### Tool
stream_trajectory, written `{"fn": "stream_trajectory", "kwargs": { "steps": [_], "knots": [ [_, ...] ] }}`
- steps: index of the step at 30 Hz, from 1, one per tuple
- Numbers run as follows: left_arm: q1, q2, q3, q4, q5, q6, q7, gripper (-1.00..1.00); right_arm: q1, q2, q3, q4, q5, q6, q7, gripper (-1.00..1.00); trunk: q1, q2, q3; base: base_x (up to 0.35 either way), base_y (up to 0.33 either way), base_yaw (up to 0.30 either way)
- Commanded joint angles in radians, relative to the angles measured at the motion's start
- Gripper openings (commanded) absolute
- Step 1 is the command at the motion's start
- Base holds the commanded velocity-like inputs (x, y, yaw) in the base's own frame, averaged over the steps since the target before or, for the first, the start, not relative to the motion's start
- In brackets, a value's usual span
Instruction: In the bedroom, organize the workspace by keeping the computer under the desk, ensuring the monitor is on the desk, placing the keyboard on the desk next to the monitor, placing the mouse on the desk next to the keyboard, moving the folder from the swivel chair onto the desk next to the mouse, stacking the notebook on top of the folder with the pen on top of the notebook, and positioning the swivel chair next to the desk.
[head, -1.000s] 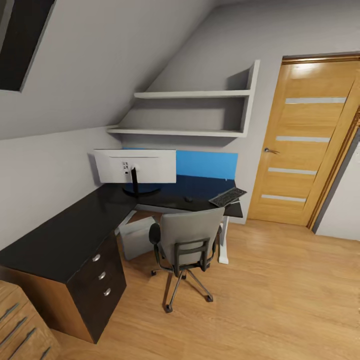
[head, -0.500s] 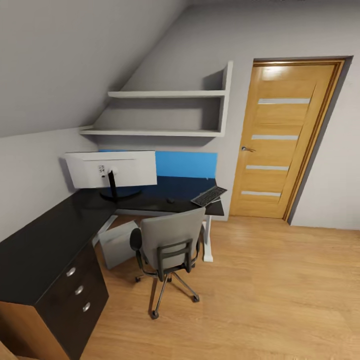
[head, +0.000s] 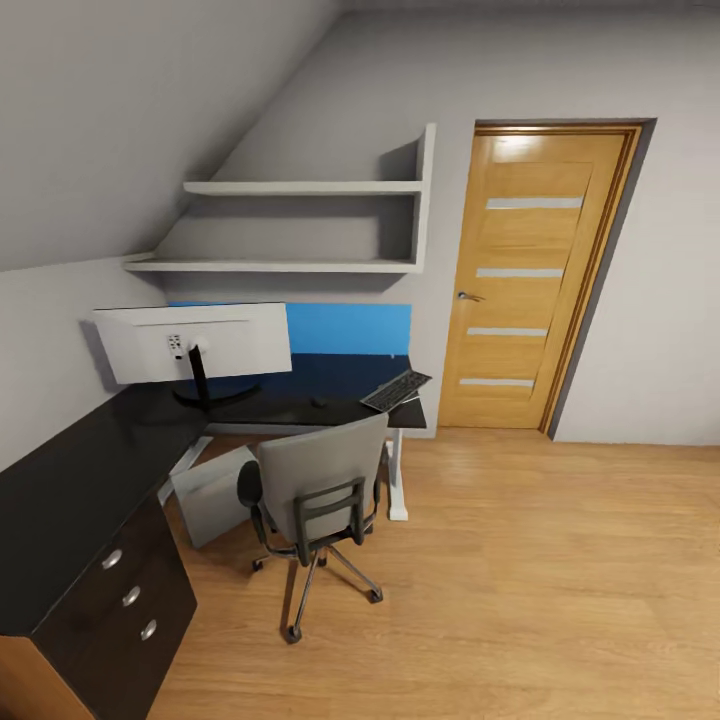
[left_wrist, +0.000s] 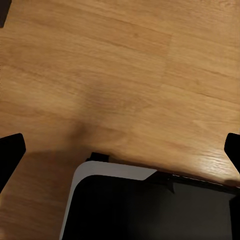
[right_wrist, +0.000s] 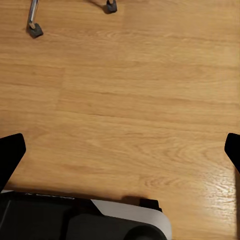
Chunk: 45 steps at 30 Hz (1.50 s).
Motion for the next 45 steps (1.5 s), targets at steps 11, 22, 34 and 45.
{"fn": "stream_trajectory", "kwargs": {
  "steps": [11, 22, 34, 45],
  "knots": [
    [0.0, 0.003, 0.0, -0.001, 0.004, -0.002, -0.002, 1.0, 0.0, -0.001, 0.0, -0.001, -0.001, -0.003, 0.002, 1.0, 0.0, -0.001, 0.004, 0.089, 0.0, -0.192],
    [0.0, 0.005, 0.0, 0.0, 0.004, -0.001, -0.003, 1.0, 0.0, -0.001, 0.0, 0.001, 0.0, -0.003, 0.003, 1.0, 0.0, -0.001, 0.011, 0.312, -0.006, -0.238],
    [0.0, 0.005, 0.0, -0.001, 0.005, -0.001, -0.002, 1.0, 0.0, -0.001, 0.0, -0.001, 0.0, -0.003, 0.004, 1.0, 0.0, -0.001, 0.019, 0.136, -0.04, -0.239],
    [0.0, 0.005, 0.0, -0.001, 0.004, -0.001, -0.002, 1.0, 0.0, -0.002, 0.0, 0.001, 0.0, -0.003, 0.004, 1.0, 0.0, -0.001, 0.026, 0.004, -0.001, -0.239]
  ]
}}
